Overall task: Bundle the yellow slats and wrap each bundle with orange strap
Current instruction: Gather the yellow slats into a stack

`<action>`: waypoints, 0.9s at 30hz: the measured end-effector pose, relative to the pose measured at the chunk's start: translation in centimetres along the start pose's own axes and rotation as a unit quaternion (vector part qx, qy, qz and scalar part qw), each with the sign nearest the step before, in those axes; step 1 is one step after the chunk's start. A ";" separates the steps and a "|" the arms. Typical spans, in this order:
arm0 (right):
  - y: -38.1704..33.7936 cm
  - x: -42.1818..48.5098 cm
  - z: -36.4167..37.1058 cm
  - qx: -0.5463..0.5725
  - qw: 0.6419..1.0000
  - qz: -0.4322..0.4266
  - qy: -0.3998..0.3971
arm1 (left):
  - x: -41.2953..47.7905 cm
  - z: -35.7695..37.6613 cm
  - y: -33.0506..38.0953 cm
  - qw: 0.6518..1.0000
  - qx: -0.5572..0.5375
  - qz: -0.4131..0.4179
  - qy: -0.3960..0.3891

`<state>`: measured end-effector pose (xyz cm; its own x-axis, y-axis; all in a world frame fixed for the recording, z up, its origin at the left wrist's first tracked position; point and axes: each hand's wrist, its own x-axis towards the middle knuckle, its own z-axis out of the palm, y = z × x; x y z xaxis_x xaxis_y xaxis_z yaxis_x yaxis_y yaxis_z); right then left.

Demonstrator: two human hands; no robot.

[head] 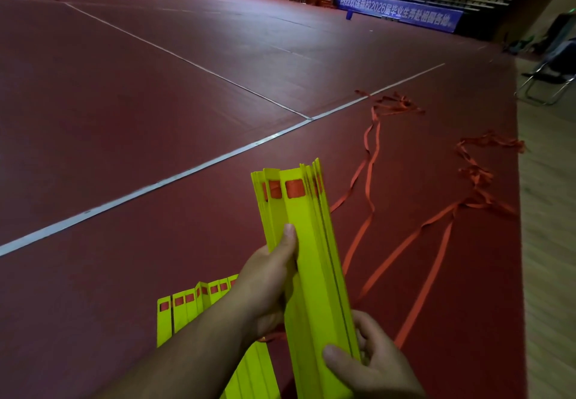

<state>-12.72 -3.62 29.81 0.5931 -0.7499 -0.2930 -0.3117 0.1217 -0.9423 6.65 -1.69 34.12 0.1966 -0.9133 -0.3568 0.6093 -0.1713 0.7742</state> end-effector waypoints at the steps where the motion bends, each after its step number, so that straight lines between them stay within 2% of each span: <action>1: 0.0 0.0 0.1 -0.025 1.000 -0.002 0.005 | 0.0 0.1 0.0 1.000 -0.007 -0.004 -0.009; 4: 0.4 0.6 0.1 -0.110 0.992 -0.015 0.060 | 0.0 0.2 -0.4 0.999 -0.041 -0.002 -0.031; 6: 0.3 0.5 0.2 -0.104 0.992 -0.014 0.069 | 0.2 0.2 -0.3 0.997 -0.068 0.015 -0.030; 9: 0.1 0.4 0.4 -0.048 0.998 -0.011 0.034 | 0.6 0.0 -0.3 0.998 -0.064 0.024 0.001; 14: -0.2 0.3 0.2 0.064 0.998 0.002 -0.019 | 0.5 -0.1 -0.3 0.997 -0.071 0.011 -0.036; 17: -0.2 0.1 -0.1 0.101 0.995 -0.011 -0.021 | 0.5 -0.1 -0.3 0.998 -0.063 0.017 -0.024; 23: 0.0 0.5 0.5 0.042 0.999 -0.011 0.017 | 0.4 0.3 -0.6 0.998 -0.002 0.035 0.049; 27: 0.6 0.5 1.1 -0.014 0.999 -0.028 0.017 | 0.1 0.8 -1.1 0.999 0.026 0.037 0.009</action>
<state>-11.81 -3.26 28.97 0.5849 -0.7766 -0.2340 -0.2997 0.0612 -0.9521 5.37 -1.89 33.69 0.2534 -0.9175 -0.3065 0.5520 -0.1231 0.8247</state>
